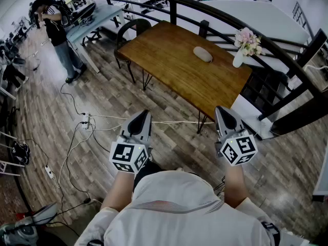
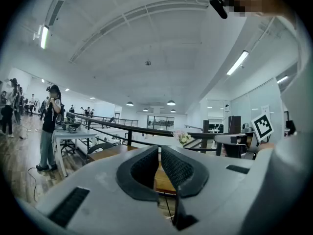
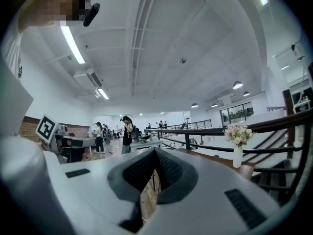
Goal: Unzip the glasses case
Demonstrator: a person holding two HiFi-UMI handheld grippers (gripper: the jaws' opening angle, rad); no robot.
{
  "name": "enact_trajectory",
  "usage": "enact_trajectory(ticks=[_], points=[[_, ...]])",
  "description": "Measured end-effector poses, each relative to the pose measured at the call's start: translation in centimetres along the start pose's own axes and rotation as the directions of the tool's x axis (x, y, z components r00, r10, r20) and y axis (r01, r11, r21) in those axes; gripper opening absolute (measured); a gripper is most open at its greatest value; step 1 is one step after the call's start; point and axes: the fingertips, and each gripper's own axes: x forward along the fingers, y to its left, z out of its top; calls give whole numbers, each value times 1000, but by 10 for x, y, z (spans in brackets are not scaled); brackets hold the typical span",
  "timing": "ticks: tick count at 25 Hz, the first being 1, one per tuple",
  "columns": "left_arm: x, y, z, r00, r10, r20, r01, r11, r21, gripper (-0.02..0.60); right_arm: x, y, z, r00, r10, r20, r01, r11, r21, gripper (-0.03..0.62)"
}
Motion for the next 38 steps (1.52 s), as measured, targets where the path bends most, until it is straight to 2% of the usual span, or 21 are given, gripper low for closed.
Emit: enact_trajectory(ticks=[18, 24, 28, 33, 38], points=[[-7, 0, -12, 1000, -8, -28, 7, 1000, -15, 29, -1, 10, -16, 999, 19, -36, -19, 1000, 7, 51], [-1, 10, -14, 999, -15, -39, 14, 1000, -23, 29, 10, 15, -14, 999, 53, -3, -53, 998, 27, 51], [3, 24, -22, 998, -21, -59, 19, 999, -37, 29, 28, 25, -25, 995, 81, -51, -79, 997, 26, 51], [8, 53, -29, 997, -21, -74, 17, 998, -55, 29, 57, 37, -42, 989, 107, -101, -99, 991, 86, 51], [17, 105, -31, 996, -31, -85, 26, 997, -66, 29, 104, 54, -41, 990, 74, -116, -67, 996, 62, 51]])
